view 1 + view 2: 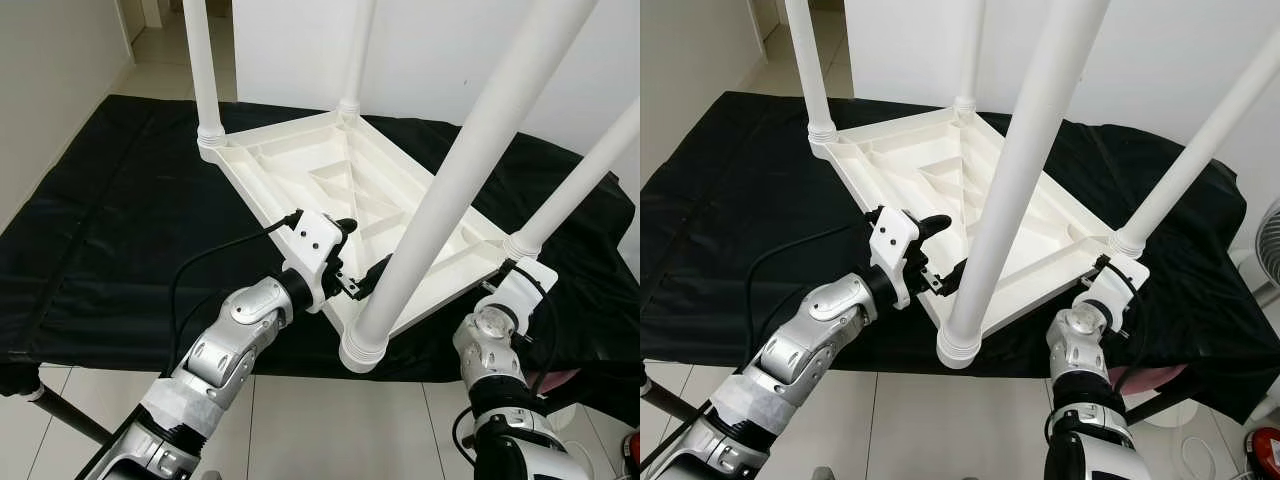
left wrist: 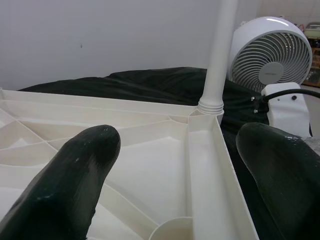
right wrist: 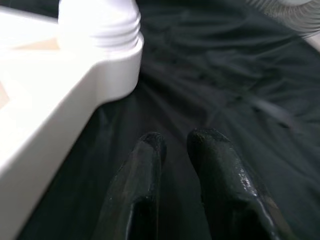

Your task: Building children table

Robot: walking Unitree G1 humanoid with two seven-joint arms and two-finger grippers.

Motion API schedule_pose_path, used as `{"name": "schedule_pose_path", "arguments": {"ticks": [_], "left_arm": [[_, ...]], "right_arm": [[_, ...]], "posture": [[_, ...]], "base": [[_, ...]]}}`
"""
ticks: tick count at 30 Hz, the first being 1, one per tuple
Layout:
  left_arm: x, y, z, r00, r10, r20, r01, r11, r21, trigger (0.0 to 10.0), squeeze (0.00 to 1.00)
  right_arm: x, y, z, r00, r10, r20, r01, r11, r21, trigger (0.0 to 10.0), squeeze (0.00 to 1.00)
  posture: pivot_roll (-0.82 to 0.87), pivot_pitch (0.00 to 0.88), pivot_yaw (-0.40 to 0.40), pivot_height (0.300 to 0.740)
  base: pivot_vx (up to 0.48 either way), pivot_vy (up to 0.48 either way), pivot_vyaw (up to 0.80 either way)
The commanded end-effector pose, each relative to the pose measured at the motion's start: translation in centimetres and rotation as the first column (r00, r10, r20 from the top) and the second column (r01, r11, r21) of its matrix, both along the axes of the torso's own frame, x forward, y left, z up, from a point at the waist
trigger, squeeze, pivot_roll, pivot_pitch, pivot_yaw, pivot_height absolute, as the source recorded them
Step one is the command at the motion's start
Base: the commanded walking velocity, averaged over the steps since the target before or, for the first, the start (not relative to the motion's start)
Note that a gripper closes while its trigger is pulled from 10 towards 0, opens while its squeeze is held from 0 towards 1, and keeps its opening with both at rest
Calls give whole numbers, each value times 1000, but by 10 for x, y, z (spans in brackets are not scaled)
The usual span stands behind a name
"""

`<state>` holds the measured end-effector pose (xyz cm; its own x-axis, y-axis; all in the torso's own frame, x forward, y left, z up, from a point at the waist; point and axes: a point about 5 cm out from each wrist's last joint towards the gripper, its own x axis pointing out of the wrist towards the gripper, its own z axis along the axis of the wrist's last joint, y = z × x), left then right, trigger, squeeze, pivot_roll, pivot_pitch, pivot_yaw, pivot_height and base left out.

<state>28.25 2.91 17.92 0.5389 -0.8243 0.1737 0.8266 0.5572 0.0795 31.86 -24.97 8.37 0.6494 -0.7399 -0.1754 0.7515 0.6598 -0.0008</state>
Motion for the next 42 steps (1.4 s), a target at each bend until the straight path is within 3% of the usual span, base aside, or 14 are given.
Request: {"name": "schedule_pose_path", "arguments": {"ticks": [1, 6, 11, 14, 24, 27, 42], "left_arm": [[-18, -15, 8, 951, -304, 60, 303, 952, 34, 10000, 0], [-20, -19, 12, 946, -317, 70, 316, 948, 25, 10000, 0], [-20, -19, 13, 945, -318, 73, 318, 948, 22, 10000, 0], [-22, -21, 16, 943, -323, 82, 323, 946, 12, 10000, 0], [-28, -25, 20, 938, -335, 85, 337, 942, -7, 10000, 0], [-35, -30, 21, 934, -347, 83, 350, 937, -22, 10000, 0], [-36, -45, 32, 943, -320, 89, 326, 942, -73, 10000, 0]], "right_arm": [[2, -2, -4, 999, 50, -2, -50, 999, 19, 10000, 0], [10, -7, 1, 979, 205, 8, -204, 978, -51, 10000, 0], [13, -5, 2, 965, 263, 9, -262, 963, -57, 10000, 0], [19, 0, 1, 912, 409, -2, -409, 911, -59, 10000, 0], [23, -3, 1, 840, 542, -28, -543, 838, -54, 10000, 0], [26, 3, 3, 773, 633, -30, -634, 772, -52, 10000, 0], [43, 20, 19, 694, 719, -19, -719, 692, -66, 10000, 0]], "posture": [[-35, 0, -61, 740], [-28, 0, -64, 740], [-22, 0, -64, 740], [-18, 0, -66, 740], [-4, 0, -62, 740], [4, 0, -51, 740], [14, 13, -30, 740]], "base": [[0, 0, 0], [0, 0, 0], [0, 0, 0], [0, 0, 0], [0, 0, 0], [0, 0, 0], [0, 0, 0]]}}
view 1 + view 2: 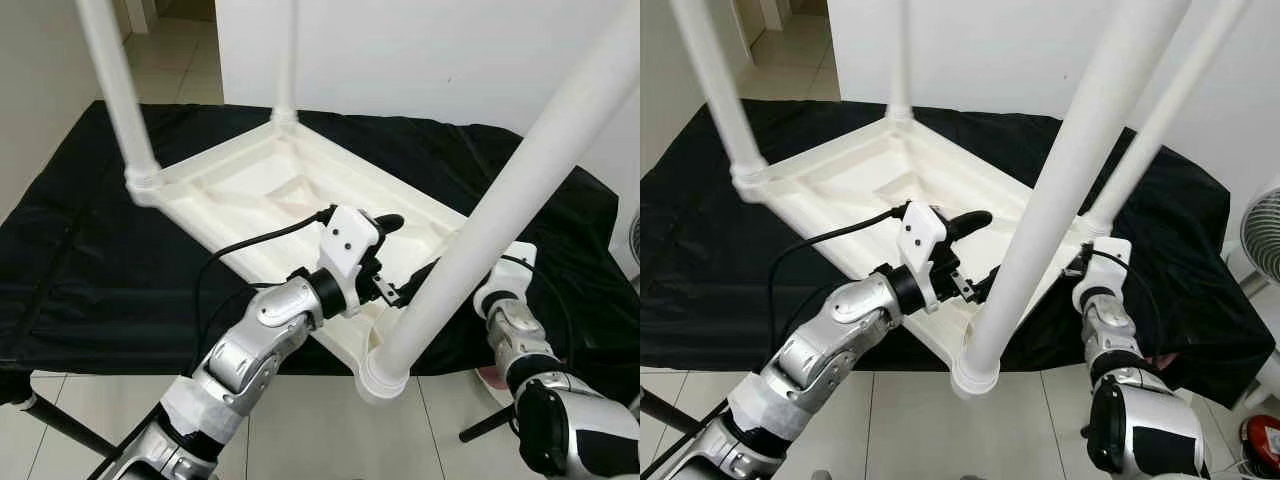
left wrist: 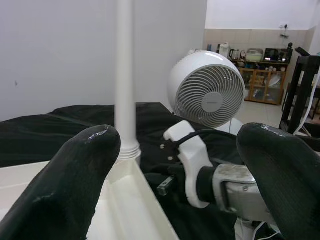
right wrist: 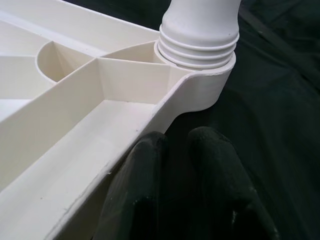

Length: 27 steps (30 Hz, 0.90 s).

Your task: Building children table

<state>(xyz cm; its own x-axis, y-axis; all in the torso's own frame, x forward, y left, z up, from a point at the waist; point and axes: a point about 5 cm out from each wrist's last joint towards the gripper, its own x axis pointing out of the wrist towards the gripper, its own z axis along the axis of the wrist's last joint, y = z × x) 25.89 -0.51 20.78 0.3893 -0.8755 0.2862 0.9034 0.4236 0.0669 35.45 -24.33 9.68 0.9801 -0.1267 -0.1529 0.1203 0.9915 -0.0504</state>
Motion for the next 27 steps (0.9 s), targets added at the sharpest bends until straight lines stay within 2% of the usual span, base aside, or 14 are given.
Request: {"name": "schedule_pose_path", "arguments": {"ticks": [1, 10, 16, 19, 21, 27], "left_arm": [[-12, -10, 3, 986, -164, 39, 163, 986, 23, 10000, 0], [-13, -9, 5, 989, -142, 27, 142, 990, 19, 10000, 0], [-11, -8, 5, 992, -126, 30, 125, 992, 29, 10000, 0], [-4, 1, 1, 995, -98, 34, 96, 994, 59, 10000, 0], [-4, 1, 1, 995, -98, 34, 96, 994, 59, 10000, 0], [5, 23, -5, 995, -88, 37, 84, 991, 105, 10000, 0]], "right_arm": [[7, 14, 6, 997, 74, 13, -74, 997, -10, 10000, 0], [15, 27, 13, 992, 128, 10, -128, 992, -17, 10000, 0], [15, 24, 14, 994, 105, 26, -105, 994, -8, 10000, 0], [10, 12, 16, 995, 63, 82, -65, 998, 16, 10000, 0], [10, 12, 16, 995, 63, 82, -65, 998, 16, 10000, 0], [3, 7, 18, 981, 75, 180, -79, 997, 13, 10000, 0]], "posture": [[14, 13, -30, 740], [34, 28, -21, 740], [38, 30, -25, 740], [32, 25, -28, 740], [32, 25, -28, 740], [9, 14, -32, 740]], "base": [[0, 0, 0], [0, 0, 0], [0, 0, 0], [0, 0, 0], [0, 0, 0], [0, 0, 0]]}}
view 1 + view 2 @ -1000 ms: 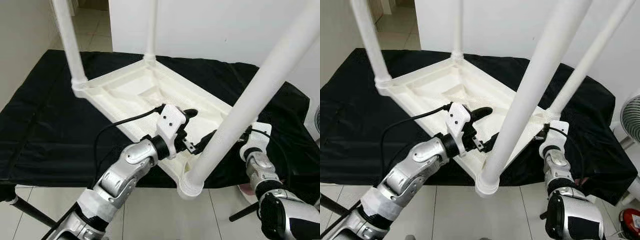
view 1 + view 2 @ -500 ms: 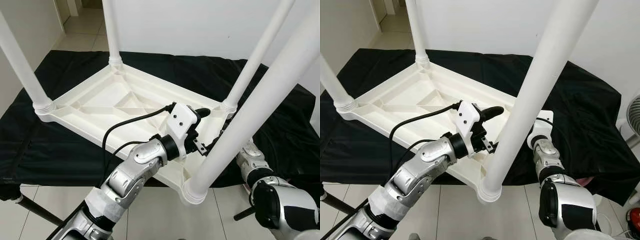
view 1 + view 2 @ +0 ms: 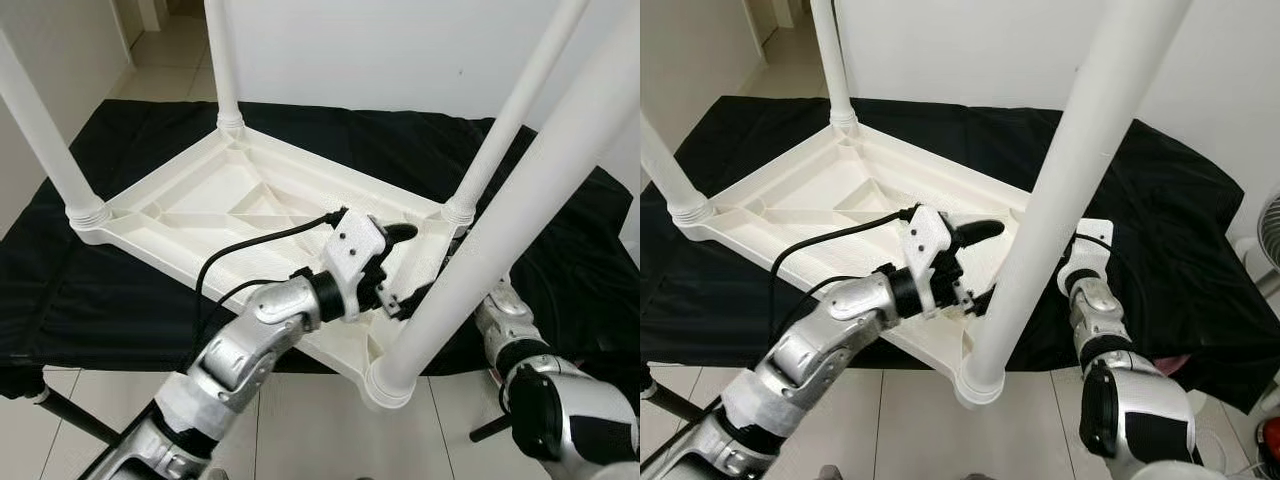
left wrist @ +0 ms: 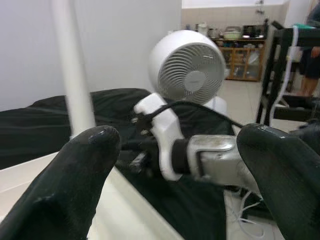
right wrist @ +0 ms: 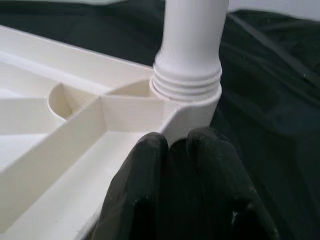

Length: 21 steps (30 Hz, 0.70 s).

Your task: Building children table

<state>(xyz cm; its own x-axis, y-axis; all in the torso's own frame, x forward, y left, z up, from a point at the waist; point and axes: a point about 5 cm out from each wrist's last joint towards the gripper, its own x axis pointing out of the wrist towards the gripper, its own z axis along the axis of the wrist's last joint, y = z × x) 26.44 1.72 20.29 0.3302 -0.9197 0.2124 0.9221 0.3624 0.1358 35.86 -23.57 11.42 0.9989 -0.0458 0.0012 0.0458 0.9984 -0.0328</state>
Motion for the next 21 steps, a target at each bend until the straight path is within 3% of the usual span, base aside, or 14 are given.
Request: {"name": "schedule_pose_path", "arguments": {"ticks": [1, 7, 8, 9, 10, 11, 13, 18, 19, 21], "left_arm": [[3, 4, -2, 1000, -16, -7, 16, 1000, 10, 10000, 0], [11, 20, -2, 999, 19, -33, -20, 1000, -17, 10000, 0], [12, 24, -3, 999, 27, -36, -28, 999, -22, 10000, 71], [12, 24, -3, 999, 27, -36, -28, 999, -22, 10000, 71], [13, 29, -3, 998, 44, -32, -45, 999, -20, 10000, 302], [12, 40, -8, 998, 53, -28, -53, 999, 2, 10000, 1000], [6, 58, -17, 998, 50, -42, -49, 998, 28, 10000, 1000], [2, 68, -20, 996, 70, -50, -69, 997, 34, 10000, 1000], [0, 71, -21, 995, 79, -55, -78, 996, 36, 10000, 1000], [-2, 72, -22, 995, 85, -59, -83, 996, 37, 10000, 1000]], "right_arm": [[-2, 1, 1, 999, -5, 37, 4, 1000, 27, 10000, 0], [-9, 13, -2, 994, 6, 110, -14, 998, 68, 10000, 0], [-11, 17, -3, 992, 15, 125, -24, 997, 72, 10000, 0], [-11, 17, -3, 992, 15, 125, -24, 997, 72, 10000, 0], [-13, 20, -4, 991, 21, 135, -32, 996, 80, 10000, 0], [-18, 25, -7, 988, 36, 148, -49, 995, 87, 10000, 0], [-28, 31, -11, 984, 69, 165, -81, 994, 70, 10000, 0], [-36, 29, -13, 981, 93, 170, -105, 992, 64, 10000, 0], [-39, 27, -14, 981, 95, 171, -109, 991, 74, 10000, 286], [-41, 25, -15, 980, 96, 172, -111, 990, 81, 10000, 286]], "posture": [[9, 14, -32, 740], [-4, 0, -38, 740], [-17, 0, -40, 740], [-17, 0, -40, 740], [-22, 0, -39, 740], [-25, 0, -38, 740], [-27, 0, -40, 740], [-29, 0, -38, 740], [-31, 0, -39, 740], [-31, 0, -39, 740]], "base": [[0, 0, 0], [0, 0, 0], [0, 0, 0], [0, 0, 0], [0, 0, 0], [0, 0, 0], [0, 0, 0], [0, 0, 0], [0, 0, 0], [0, 0, 0]]}}
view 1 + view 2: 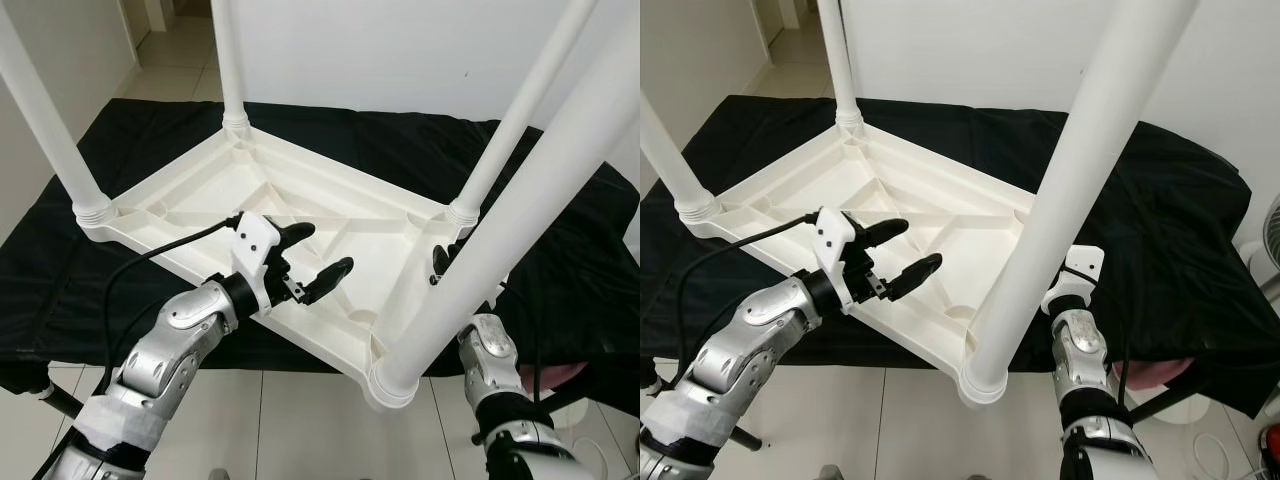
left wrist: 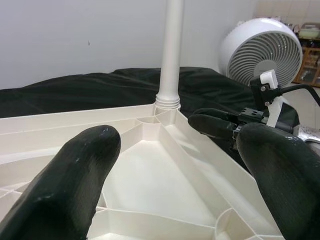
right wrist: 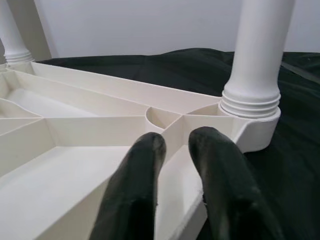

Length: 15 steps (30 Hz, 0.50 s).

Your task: Building children table

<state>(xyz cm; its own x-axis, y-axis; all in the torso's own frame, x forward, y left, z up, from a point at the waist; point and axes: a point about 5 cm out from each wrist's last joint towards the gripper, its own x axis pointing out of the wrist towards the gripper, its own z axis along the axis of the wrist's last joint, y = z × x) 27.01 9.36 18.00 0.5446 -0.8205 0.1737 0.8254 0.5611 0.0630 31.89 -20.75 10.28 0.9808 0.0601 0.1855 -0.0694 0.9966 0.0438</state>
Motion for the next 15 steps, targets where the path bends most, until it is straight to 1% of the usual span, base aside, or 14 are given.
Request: {"name": "schedule_pose_path", "arguments": {"ticks": [1, 2, 3, 4, 5, 6, 7, 8, 9, 10, 12, 13, 14, 15], "left_arm": [[-10, -2, 0, 990, -142, 19, 141, 989, 33, 10000, 1000], [-14, 1, -4, 989, -145, 19, 144, 988, 64, 10000, 1000], [-14, 1, -4, 989, -145, 19, 144, 988, 64, 10000, 1000], [-18, 2, -7, 987, -157, 27, 153, 983, 101, 10000, 1000], [-18, 2, -7, 987, -157, 27, 153, 983, 101, 10000, 1000], [-20, 3, -9, 986, -165, 33, 160, 979, 127, 10000, 1000], [-24, 5, -13, 982, -188, 29, 181, 969, 169, 10000, 753], [-24, 5, -13, 982, -188, 29, 181, 969, 169, 10000, 753], [-27, 6, -16, 977, -210, 28, 200, 957, 208, 10000, 557], [-30, 7, -19, 974, -226, 14, 217, 948, 230, 10000, 467], [-30, 7, -19, 974, -226, 14, 217, 948, 230, 10000, 467], [-31, 8, -21, 971, -240, 13, 228, 938, 260, 10000, 384], [-31, 8, -21, 971, -240, 13, 228, 938, 260, 10000, 384], [-33, 9, -26, 966, -257, 19, 238, 920, 311, 10000, 341]], "right_arm": [[-4, -4, -2, 1000, 7, -14, -7, 1000, 20, 10000, 1000], [-8, -3, 2, 999, 35, 5, -35, 999, 25, 10000, 1000], [-8, -3, 2, 999, 35, 5, -35, 999, 25, 10000, 1000], [-10, -3, 5, 998, 60, 14, -61, 998, 32, 10000, 1000], [-10, -3, 5, 998, 60, 14, -61, 998, 32, 10000, 1000], [-12, -2, 7, 997, 76, 19, -77, 996, 39, 10000, 1000], [-15, -2, 11, 993, 114, 28, -115, 993, 38, 10000, 1000], [-15, -2, 11, 993, 114, 28, -115, 993, 38, 10000, 1000], [-20, -1, 14, 985, 168, 32, -169, 985, 31, 10000, 1000], [-25, -1, 17, 976, 214, 30, -215, 977, 13, 10000, 1000], [-25, -1, 17, 976, 214, 30, -215, 977, 13, 10000, 1000], [-28, -2, 19, 967, 253, 23, -253, 968, 1, 10000, 1000], [-28, -2, 19, 967, 253, 23, -253, 968, 1, 10000, 1000], [-33, -3, 20, 954, 301, 6, -301, 953, -23, 10000, 1000]], "posture": [[-35, 0, -41, 740], [-36, 0, -40, 740], [-36, 0, -40, 740], [-36, 0, -47, 740], [-36, 0, -47, 740], [-36, 0, -47, 740], [-34, 0, -49, 740], [-34, 0, -49, 740], [-34, 0, -49, 740], [-34, 0, -49, 740], [-34, 0, -49, 740], [-34, 0, -49, 740], [-34, 0, -49, 740], [-31, 0, -50, 740]], "base": [[0, 0, 0], [0, 0, 0], [0, 0, 0], [0, 0, 0], [0, 0, 0], [0, 0, 0], [0, 0, 0], [0, 0, 0], [0, 0, 0], [0, 0, 0], [0, 0, 0], [0, 0, 0], [0, 0, 0], [0, 0, 0]]}}
